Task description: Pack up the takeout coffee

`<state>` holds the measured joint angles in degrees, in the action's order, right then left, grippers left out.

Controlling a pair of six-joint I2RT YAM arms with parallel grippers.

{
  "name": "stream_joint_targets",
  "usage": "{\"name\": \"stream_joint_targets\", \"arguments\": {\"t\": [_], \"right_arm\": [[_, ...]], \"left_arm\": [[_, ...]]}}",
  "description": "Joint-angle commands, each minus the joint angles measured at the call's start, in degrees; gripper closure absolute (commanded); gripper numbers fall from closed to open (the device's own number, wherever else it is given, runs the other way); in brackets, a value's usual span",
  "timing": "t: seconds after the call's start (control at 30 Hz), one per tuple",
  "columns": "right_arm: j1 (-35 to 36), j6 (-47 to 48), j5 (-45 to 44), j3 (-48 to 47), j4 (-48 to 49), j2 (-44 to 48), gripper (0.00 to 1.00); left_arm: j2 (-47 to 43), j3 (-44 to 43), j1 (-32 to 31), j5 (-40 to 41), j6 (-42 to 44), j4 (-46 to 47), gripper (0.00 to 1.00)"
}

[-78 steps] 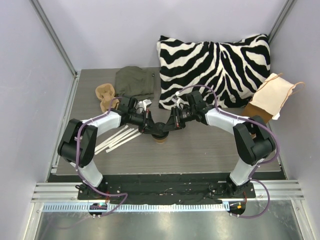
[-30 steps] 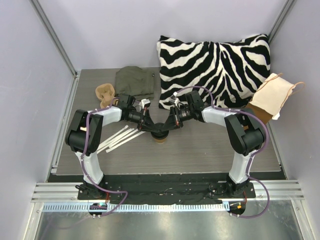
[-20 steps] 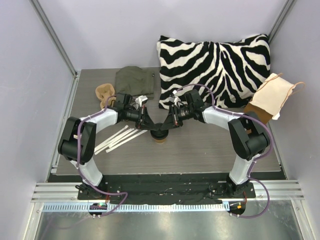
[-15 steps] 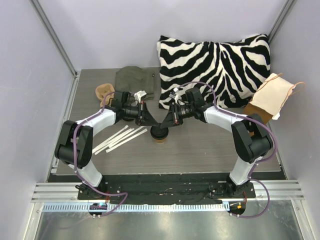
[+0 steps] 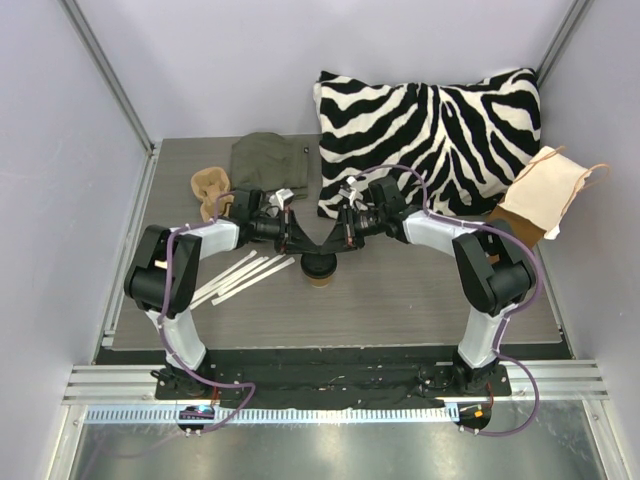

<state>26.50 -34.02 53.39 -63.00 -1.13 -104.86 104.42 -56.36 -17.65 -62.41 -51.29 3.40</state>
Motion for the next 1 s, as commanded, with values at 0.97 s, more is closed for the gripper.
{"name": "stream_joint_targets", "arguments": {"t": [0.97], "right_arm": [[3.65,-9.31,-1.79,5.43,13.78,0.19,0.91]], "left_arm": [[-13.90,9.34,-7.75,6.07,-2.51,6.81,1.00]]}}
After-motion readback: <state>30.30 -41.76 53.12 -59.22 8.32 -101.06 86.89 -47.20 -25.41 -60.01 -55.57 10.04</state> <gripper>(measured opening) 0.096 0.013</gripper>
